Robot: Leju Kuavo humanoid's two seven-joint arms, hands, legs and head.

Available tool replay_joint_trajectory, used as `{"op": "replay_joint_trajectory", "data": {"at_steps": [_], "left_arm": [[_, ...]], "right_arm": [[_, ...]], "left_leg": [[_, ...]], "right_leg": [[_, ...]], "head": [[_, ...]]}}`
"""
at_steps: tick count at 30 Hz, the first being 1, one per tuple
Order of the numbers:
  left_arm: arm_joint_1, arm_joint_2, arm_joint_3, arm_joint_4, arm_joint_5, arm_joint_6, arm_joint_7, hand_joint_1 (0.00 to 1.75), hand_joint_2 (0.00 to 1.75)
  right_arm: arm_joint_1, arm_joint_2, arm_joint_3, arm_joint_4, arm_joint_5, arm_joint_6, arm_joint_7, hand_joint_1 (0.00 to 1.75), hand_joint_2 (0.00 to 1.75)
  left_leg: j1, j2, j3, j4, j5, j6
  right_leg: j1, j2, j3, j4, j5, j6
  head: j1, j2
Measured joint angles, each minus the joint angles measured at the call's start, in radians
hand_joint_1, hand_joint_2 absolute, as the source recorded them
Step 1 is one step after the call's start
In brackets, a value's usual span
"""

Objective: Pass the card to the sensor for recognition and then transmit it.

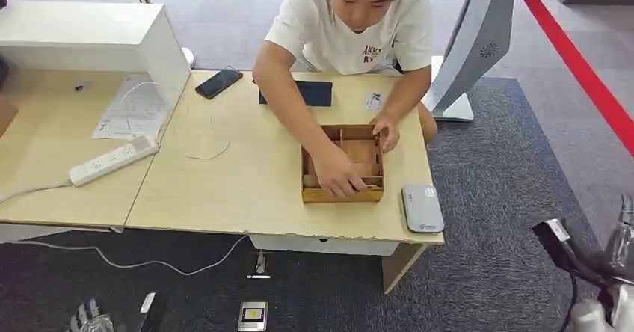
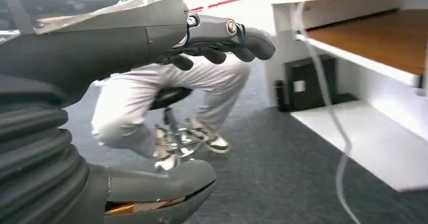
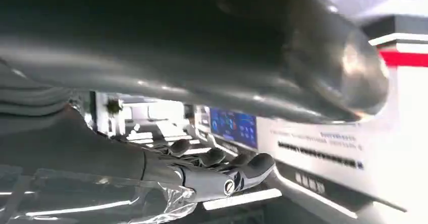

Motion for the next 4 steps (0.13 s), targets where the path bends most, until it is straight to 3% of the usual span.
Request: {"op": "replay_joint_trajectory", "data": {"at_steps": [4], "left_arm": [[0.004, 0.0, -0.031, -0.014, 0.0, 0.0, 0.088, 0.0, 1.75]], "right_arm": [[-0.006, 0.025, 0.001, 0.108, 0.036, 0.023, 0.129, 0.0, 0.0]], "left_leg": [[0.0, 0.0, 0.0, 0.0, 0.0, 0.0]], "right_leg": [[0.0, -0.001, 0.0, 0.0, 0.0, 0.0]], "head": [[0.0, 0.0]]}}
